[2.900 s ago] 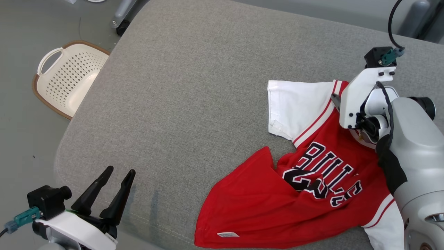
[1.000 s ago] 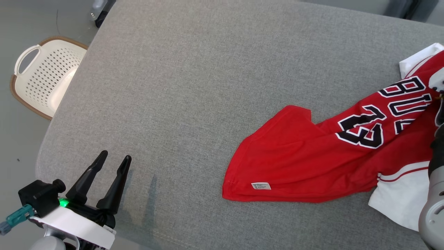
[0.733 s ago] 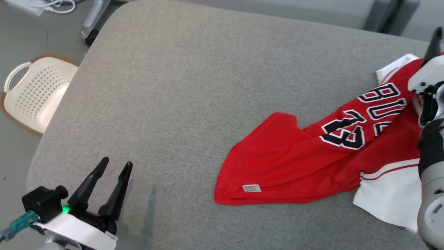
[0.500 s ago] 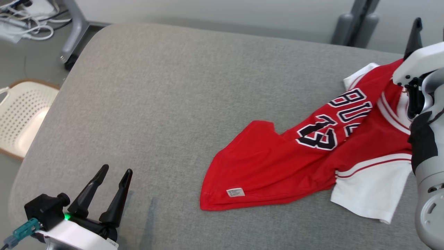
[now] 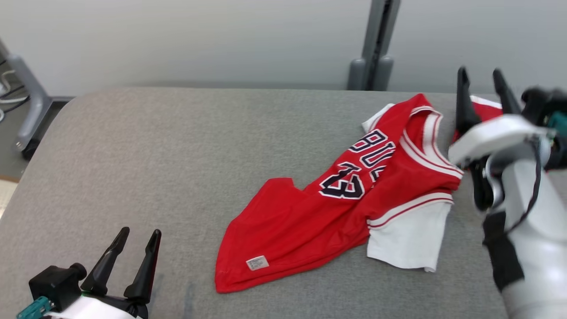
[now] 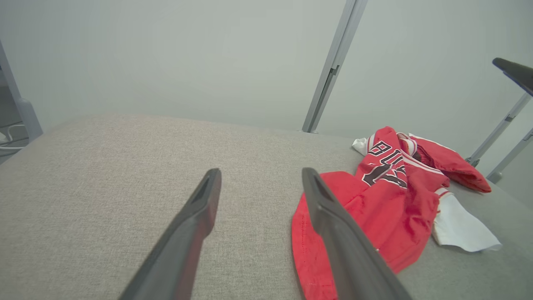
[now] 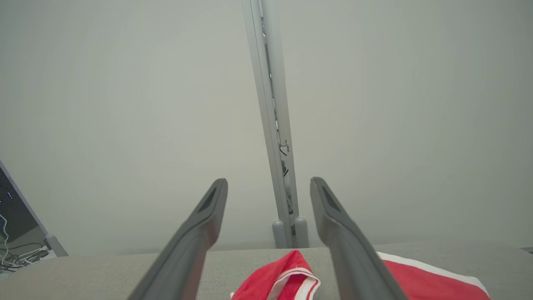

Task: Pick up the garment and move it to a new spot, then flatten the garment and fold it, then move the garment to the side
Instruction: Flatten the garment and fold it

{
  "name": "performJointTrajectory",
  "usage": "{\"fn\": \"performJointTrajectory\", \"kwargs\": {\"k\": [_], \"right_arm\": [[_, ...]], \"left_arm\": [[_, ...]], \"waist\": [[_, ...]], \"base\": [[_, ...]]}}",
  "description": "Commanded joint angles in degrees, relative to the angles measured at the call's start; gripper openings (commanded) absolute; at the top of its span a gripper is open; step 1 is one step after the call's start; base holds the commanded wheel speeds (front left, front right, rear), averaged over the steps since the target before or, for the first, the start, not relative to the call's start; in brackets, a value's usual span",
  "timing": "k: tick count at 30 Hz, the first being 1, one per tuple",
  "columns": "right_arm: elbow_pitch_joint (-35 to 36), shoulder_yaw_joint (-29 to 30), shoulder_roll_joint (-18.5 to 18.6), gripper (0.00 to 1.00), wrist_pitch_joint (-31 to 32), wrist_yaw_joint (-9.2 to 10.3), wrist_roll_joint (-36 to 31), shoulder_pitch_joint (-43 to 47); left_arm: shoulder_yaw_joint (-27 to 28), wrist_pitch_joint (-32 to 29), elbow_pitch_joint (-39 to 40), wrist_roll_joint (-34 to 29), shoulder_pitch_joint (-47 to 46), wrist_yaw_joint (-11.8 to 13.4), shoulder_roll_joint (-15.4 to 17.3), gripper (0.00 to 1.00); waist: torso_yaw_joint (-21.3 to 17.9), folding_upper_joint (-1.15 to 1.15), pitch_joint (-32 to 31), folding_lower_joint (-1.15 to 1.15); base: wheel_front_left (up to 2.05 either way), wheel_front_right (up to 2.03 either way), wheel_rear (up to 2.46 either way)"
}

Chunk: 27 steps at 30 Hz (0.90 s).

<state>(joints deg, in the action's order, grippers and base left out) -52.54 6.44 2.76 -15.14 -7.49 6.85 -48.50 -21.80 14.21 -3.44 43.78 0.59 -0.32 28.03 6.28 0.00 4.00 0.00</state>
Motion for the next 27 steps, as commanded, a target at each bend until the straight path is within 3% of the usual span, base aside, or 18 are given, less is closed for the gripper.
{"fn": "performJointTrajectory", "kwargs": {"k": [1,7,13,20,27], "right_arm": [[3.4,-1.4,0.3,1.0,0.0,-0.02,1.3,3.6],[25.8,-5.8,0.3,1.0,0.5,-0.01,5.5,24.6],[40.4,-7.1,0.3,1.0,2.0,-0.01,7.7,39.3],[47.9,-7.4,0.4,1.0,1.4,-0.01,6.7,51.4],[51.5,-8.7,0.4,1.0,0.3,-0.01,3.4,55.8]], "left_arm": [[0.4,0.2,0.4,0.2,0.7,0.6,0.1,1.0],[1.8,0.4,2.2,0.8,2.8,2.5,0.3,1.0],[3.0,0.6,2.8,0.7,3.5,2.4,0.0,1.0],[5.4,0.9,3.2,-1.0,5.1,2.4,-2.0,1.0],[11.0,1.0,4.2,-6.9,8.0,-0.7,-6.5,1.0]], "waist": [[-2.3,0.0,-1.8,0.0],[-5.2,0.0,-2.7,0.0],[-6.3,0.0,-2.6,0.0],[-6.5,0.0,-3.7,0.0],[-7.4,0.0,-3.7,0.0]], "base": [[0.0,0.0,0.0],[0.0,0.0,0.0],[0.0,0.0,0.0],[0.0,0.0,0.0],[0.0,0.0,0.0]]}}
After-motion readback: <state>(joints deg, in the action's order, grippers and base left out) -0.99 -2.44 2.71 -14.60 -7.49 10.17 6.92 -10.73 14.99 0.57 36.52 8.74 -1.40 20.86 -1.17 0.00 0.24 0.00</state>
